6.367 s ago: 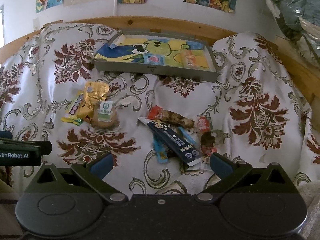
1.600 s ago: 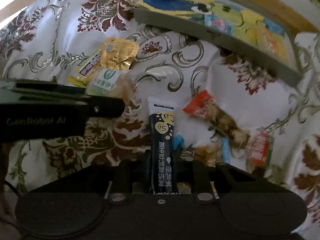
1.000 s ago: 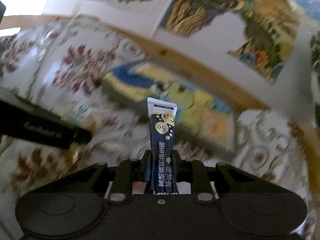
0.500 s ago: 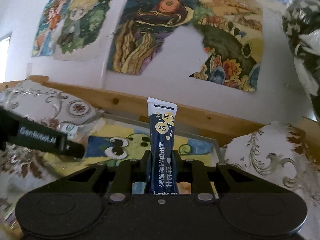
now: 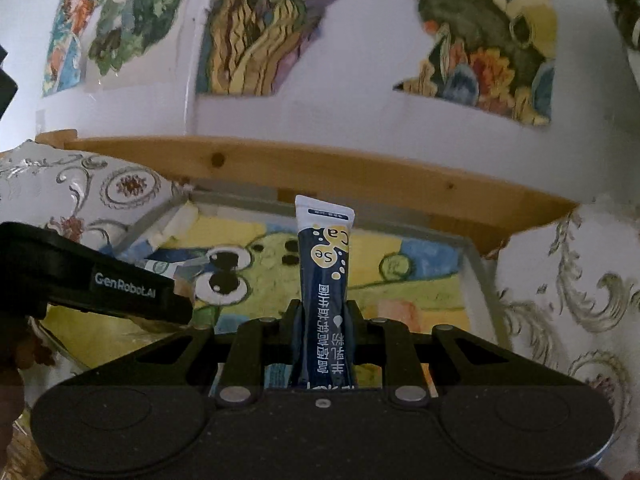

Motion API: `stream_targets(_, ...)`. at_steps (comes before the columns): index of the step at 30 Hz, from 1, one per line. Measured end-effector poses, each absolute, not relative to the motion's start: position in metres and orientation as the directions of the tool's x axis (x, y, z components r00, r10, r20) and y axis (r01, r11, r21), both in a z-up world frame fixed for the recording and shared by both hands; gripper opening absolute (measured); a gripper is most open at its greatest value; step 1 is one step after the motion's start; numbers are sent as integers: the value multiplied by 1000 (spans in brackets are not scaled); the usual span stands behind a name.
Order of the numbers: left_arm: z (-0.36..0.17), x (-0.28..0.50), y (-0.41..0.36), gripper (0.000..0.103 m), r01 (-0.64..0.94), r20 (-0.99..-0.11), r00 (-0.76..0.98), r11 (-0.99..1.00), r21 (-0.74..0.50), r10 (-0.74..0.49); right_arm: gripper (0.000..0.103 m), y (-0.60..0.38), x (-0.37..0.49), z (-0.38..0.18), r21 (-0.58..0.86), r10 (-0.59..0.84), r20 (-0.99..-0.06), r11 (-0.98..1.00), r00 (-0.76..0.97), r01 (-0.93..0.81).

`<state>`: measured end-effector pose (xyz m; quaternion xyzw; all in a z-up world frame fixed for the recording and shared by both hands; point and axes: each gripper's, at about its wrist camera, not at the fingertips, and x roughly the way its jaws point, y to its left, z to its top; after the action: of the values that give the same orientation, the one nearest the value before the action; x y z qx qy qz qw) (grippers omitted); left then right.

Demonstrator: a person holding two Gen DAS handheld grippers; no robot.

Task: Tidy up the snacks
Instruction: 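Carry the bun and black stick into the gray tray and open both tools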

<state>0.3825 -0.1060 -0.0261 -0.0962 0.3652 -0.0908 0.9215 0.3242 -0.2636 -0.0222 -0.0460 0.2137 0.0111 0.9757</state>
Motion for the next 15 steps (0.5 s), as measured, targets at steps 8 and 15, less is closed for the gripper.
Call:
stream_targets(8,-34,390,-105,49,72,-689,688,967,-246,-226,24,-265,333,-30,-74,10,-444,996,896,-48)
stream_targets(15,-32,391,-104,55,58,-699,683,970,-237,-212,34,-267,334,-33,-60,0,-458,998,889,-31)
